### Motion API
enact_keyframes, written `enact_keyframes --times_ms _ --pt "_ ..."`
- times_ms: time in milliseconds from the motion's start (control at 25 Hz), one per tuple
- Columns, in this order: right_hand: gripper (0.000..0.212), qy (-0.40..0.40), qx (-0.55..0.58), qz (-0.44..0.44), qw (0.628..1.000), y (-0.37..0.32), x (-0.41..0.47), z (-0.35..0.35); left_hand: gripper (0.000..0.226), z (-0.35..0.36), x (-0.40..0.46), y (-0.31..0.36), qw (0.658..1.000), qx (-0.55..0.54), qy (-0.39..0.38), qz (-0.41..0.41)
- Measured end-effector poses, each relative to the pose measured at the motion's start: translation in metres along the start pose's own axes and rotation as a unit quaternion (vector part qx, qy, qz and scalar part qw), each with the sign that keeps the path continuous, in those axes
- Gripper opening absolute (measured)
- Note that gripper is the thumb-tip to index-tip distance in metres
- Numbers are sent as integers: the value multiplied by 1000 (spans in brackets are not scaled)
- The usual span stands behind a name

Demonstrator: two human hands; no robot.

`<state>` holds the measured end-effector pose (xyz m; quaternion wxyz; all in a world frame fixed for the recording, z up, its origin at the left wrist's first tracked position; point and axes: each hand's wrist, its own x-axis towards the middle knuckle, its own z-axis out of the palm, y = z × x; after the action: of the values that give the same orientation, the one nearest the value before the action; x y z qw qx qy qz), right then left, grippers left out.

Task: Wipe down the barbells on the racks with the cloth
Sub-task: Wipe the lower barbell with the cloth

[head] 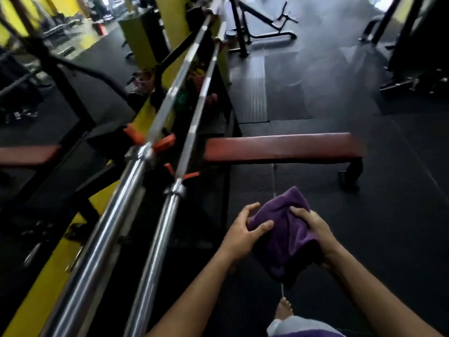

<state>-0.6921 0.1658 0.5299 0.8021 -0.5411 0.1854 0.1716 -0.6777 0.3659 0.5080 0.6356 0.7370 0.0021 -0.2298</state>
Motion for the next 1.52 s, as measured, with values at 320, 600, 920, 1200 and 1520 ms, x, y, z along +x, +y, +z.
enact_keyframes --times_ms 320,600,920,1200,1520 --pt "22 80 -230 -123 962 -90 51 -170 13 98 168 71 970 190 -111 107" --pt "11 150 -301 -155 929 -173 128 -259 14 176 324 106 936 242 -186 174" --pt "21 171 -428 -107 881 -273 193 -370 44 292 480 191 853 254 -355 285" --pt "34 256 -306 -82 913 -305 219 -518 7 415 617 251 832 241 -409 286" --pt "26 361 -251 -134 888 -426 306 -692 31 571 766 319 805 297 -397 325"
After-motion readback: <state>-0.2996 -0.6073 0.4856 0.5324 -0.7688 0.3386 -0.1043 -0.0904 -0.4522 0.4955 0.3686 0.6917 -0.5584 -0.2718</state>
